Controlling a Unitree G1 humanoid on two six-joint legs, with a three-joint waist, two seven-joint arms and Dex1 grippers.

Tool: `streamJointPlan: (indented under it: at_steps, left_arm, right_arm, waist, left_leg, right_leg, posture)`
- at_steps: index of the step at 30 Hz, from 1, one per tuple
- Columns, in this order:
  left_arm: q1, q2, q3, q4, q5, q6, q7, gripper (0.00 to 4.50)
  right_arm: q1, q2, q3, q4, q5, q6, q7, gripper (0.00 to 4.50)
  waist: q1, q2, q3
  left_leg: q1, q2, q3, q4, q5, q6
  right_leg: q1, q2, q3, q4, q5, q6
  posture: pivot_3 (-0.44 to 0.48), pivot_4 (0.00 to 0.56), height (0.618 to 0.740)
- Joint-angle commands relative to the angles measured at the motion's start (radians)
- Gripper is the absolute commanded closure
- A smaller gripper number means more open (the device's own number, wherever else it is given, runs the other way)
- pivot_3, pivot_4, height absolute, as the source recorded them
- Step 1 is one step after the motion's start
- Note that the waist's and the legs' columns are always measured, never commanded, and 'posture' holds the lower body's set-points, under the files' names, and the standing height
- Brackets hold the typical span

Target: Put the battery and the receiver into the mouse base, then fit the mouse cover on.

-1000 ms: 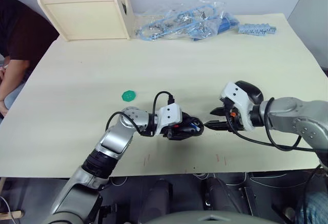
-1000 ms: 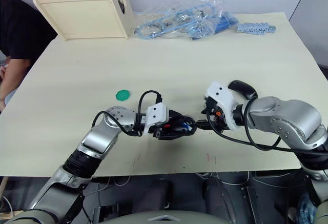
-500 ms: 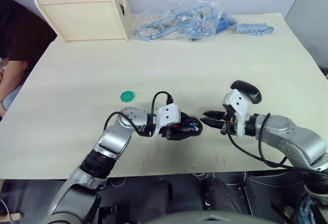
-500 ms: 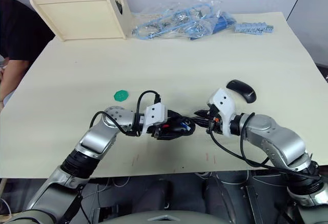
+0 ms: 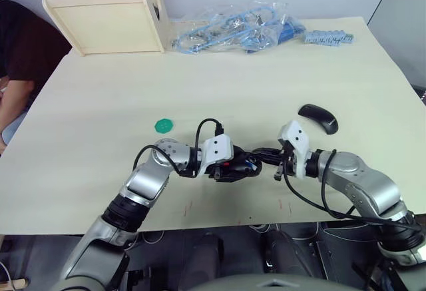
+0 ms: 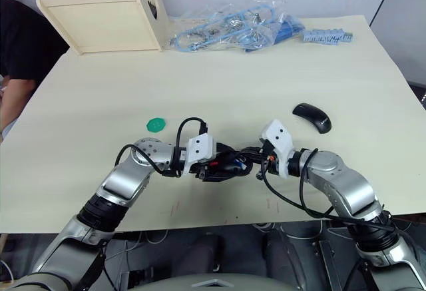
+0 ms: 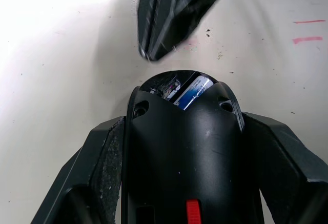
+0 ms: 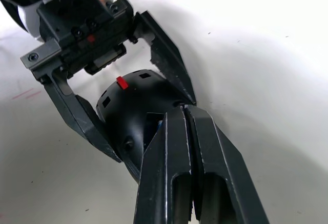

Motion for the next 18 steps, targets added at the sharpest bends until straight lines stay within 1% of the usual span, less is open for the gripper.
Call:
streamJointPlan:
  at_steps: [1, 18]
  left_arm:
    - [0.018, 0.027, -0.014, 0.018, 0.026, 0.016, -0.009, 1.53]
    - [0.017, 0.024, -0.015, 0.018, 0.027, 0.019, -0.005, 1.53]
  right_arm:
    - [0.0, 0.01, -0.002, -0.009, -0.018, -0.03, 0.014, 4.47]
    - [-0.002, 0.056, 0.02, 0.033, -0.09, -0.052, 0.042, 4.47]
  waist:
    - [0.0, 0.0, 0.0]
    - [-0.001, 0.0, 0.0]
  left_leg:
    - [0.0, 0.0, 0.0, 0.0, 0.0, 0.0]
    - [0.001, 0.0, 0.0, 0.0, 0.0, 0.0]
  right_leg:
    - [0.0, 0.0, 0.0, 0.0, 0.0, 0.0]
    - [0.0, 0.0, 0.001, 0.001, 0.0, 0.0]
  posture:
    - [0.0, 0.15, 0.74]
    - [0.0, 0.15, 0.74]
